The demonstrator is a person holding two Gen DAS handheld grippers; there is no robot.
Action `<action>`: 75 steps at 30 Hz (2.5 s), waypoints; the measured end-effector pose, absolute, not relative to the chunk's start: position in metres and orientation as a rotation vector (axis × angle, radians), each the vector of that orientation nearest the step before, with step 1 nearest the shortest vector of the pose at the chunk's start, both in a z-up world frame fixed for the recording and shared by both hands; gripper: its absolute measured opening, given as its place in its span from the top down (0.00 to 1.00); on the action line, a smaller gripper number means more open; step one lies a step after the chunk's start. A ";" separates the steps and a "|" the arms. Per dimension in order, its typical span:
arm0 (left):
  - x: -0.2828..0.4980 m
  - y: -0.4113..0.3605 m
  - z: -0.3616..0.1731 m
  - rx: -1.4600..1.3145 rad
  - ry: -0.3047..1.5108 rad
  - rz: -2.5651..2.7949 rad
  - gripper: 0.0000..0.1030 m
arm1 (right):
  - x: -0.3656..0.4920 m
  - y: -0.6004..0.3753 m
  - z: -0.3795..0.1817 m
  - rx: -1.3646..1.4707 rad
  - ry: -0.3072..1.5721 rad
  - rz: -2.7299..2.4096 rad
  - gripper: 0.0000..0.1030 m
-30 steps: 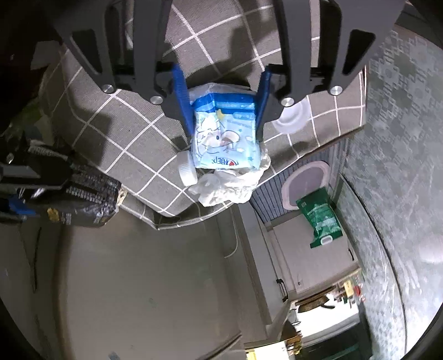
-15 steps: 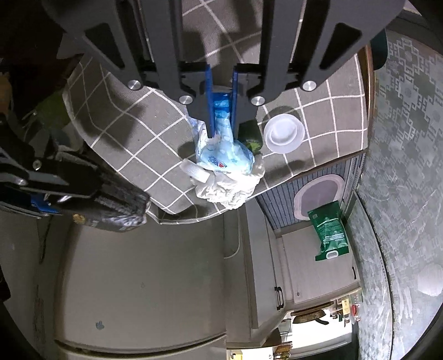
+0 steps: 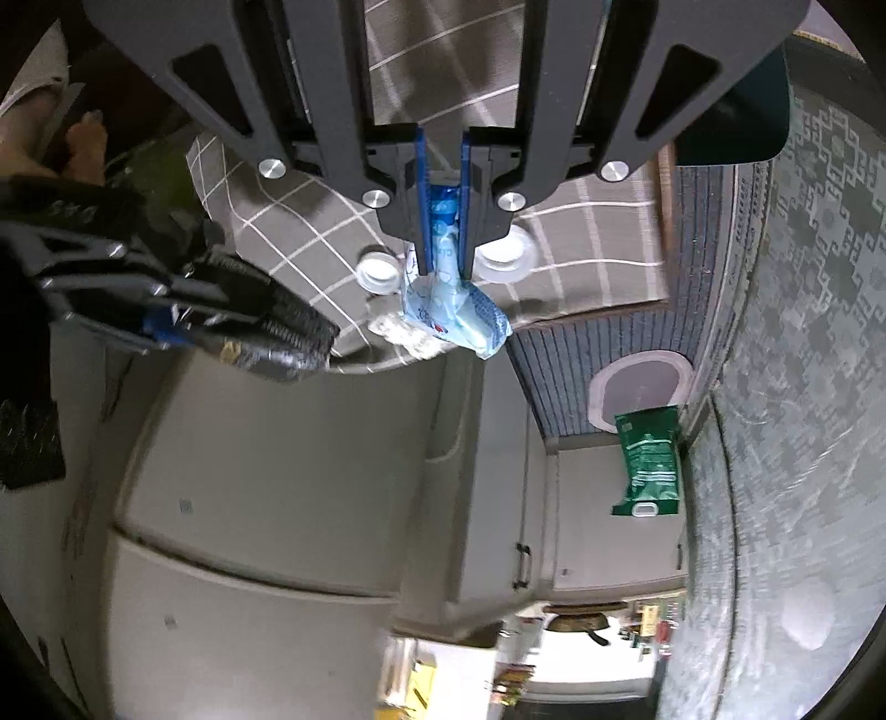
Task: Collect trash
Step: 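Carry both packs to the teal bin and release them inside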
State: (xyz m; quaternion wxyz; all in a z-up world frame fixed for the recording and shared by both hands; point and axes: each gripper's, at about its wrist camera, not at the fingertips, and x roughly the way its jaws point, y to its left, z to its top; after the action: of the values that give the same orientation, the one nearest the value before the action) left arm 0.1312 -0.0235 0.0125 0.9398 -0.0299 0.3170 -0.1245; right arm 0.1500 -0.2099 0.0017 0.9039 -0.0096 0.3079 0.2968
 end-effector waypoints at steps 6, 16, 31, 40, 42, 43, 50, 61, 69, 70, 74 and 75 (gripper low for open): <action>0.116 0.019 0.024 -0.110 0.612 -0.201 0.91 | 0.147 -0.179 0.006 -0.055 0.638 0.645 0.55; 0.092 0.093 0.017 -0.156 0.614 -0.082 0.90 | 0.137 -0.111 0.013 -0.130 0.637 0.716 0.55; 0.069 0.159 -0.041 -0.144 0.770 0.011 0.90 | 0.120 -0.013 0.020 -0.201 0.649 0.819 0.55; 0.067 0.178 -0.086 -0.133 0.898 0.021 0.89 | 0.110 0.040 0.011 -0.259 0.697 0.857 0.55; 0.066 0.182 -0.096 -0.127 0.925 0.025 0.89 | 0.110 0.048 0.008 -0.268 0.712 0.859 0.55; 0.065 0.185 -0.102 -0.126 0.942 0.029 0.89 | 0.109 0.053 0.005 -0.275 0.723 0.858 0.55; 0.058 0.199 -0.111 -0.133 0.965 0.057 0.69 | 0.112 0.083 -0.020 -0.319 0.810 0.851 0.55; 0.033 0.219 -0.075 -0.135 0.876 0.106 0.71 | 0.112 0.123 -0.066 -0.392 0.914 0.844 0.55; 0.014 0.225 -0.041 -0.134 0.784 0.121 0.78 | 0.111 0.143 -0.099 -0.441 0.983 0.849 0.55; 0.012 0.225 -0.039 -0.136 0.778 0.122 0.78 | 0.111 0.144 -0.103 -0.447 0.990 0.849 0.55; 0.003 0.227 -0.022 -0.138 0.741 0.125 0.79 | 0.112 0.149 -0.120 -0.471 1.020 0.840 0.55; 0.001 0.227 -0.019 -0.138 0.734 0.125 0.79 | 0.112 0.150 -0.124 -0.478 1.027 0.839 0.55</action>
State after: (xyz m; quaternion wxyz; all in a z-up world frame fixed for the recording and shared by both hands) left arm 0.0011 0.2273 -0.0194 0.9292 -0.0673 0.3582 0.0611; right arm 0.1121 0.1502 -0.1239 0.7616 -0.2198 0.4720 0.3858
